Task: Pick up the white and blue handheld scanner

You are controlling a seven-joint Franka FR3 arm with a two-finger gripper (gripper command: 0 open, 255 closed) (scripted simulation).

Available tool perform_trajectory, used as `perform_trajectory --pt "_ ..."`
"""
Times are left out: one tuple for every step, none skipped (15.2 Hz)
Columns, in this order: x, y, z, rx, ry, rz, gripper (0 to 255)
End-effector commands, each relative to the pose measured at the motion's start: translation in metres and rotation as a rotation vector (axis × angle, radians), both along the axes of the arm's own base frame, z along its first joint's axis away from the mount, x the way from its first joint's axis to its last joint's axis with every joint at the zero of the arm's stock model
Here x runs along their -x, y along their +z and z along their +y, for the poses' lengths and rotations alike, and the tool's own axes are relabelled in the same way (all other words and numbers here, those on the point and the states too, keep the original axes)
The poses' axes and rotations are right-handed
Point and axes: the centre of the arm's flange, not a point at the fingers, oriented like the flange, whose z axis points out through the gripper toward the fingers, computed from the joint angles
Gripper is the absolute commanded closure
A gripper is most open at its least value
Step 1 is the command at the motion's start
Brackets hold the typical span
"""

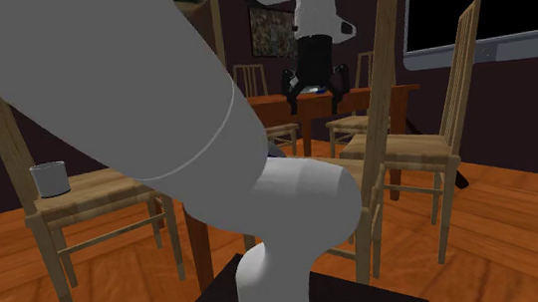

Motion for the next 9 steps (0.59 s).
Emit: perform_trajectory --pt "0.0 0.0 0.0 0.0 0.0 0.0 0" --pt "-0.008 -0.007 0.003 -0.023 0.087 -0.014 0" --pt "-0.016 -0.014 0.007 -0.046 0.173 -0.028 0" --pt "-0.024 -0.02 0.011 -0.068 0.26 -0.042 0" --pt "-0.032 -0.027 0.017 -0.091 0.347 -0.056 0" --pt "-0.039 -0.033 0.023 -0.114 0.434 -0.07 0" --pt "-0.045 -0.038 0.03 -0.137 0.52 -0.084 0" --pt "-0.051 -0.044 0.038 -0.16 0.607 -0.098 0" --pt "-0.056 -0.049 0.046 -0.182 0.694 -0.112 0"
